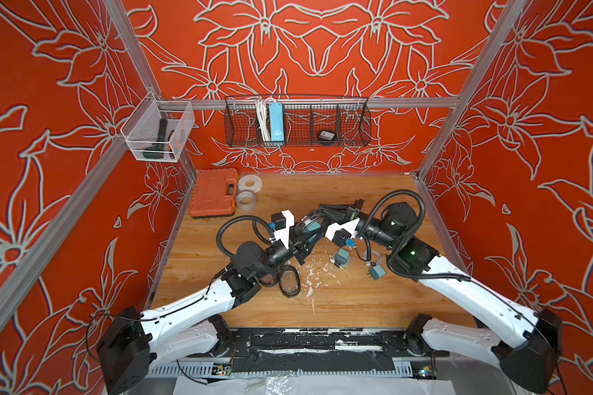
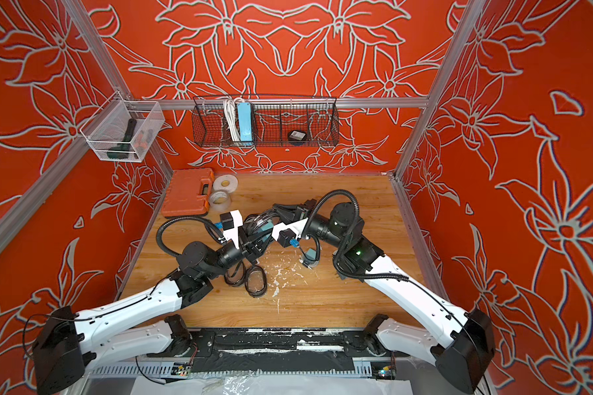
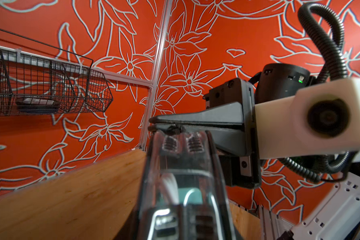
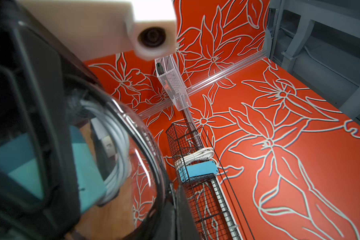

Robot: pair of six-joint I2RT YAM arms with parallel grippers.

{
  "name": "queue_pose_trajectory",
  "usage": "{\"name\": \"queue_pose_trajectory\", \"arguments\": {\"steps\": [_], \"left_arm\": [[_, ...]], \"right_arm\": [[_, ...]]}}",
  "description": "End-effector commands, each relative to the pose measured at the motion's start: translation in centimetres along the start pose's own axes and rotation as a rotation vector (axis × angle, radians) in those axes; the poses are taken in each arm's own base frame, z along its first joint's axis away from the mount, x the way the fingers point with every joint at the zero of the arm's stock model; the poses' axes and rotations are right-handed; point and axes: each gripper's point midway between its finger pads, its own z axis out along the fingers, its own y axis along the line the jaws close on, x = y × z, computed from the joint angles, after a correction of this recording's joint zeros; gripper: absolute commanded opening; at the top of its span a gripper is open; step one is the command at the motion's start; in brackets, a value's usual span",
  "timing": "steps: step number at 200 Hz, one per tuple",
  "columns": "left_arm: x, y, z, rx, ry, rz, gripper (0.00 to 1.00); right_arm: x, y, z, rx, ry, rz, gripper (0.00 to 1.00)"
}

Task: Pack away charging kits
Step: Zip the zipper on the storage bag, then place the storage bag at the center of the board.

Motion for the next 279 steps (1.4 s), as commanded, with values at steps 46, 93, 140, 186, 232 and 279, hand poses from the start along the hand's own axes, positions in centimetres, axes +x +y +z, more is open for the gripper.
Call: {"name": "queue_pose_trajectory", "arguments": {"steps": [46, 93, 140, 186, 232, 279], "left_arm": [[8.5, 3.0, -0.6, -0.149, 0.453, -0.001, 0.0], [9.6, 3.4, -0.3, -0.18, 0.536, -0.031, 0.0], [8.4, 5.8, -0.6, -0.289, 0.45, -0.075, 0.0], [7.8, 16.3, -6.4, -0.541, 0.288, -0.303, 0.0], [10.1, 24.6, -13.5, -0.684, 0.181, -0.533, 0.0], [14.1, 28.2, -14.5, -0.666, 0.187, -0.699, 0.0]], "right_arm": [[0.0, 0.8, -1.9, -0.117, 0.034, -0.142, 0.0], [-2.1, 2.2, -2.5, -0.172, -0.089, -0.113, 0.0], [-1.0, 2.5, -1.6, -0.117, -0.073, -0.031, 0.26], [2.9, 2.3, -2.6, 0.079, 0.104, 0.206, 0.98], [5.9, 5.4, -3.7, 0.133, 0.206, 0.632, 0.98], [11.2, 6.5, -7.0, 0.359, 0.506, 1.135, 0.98]]}}
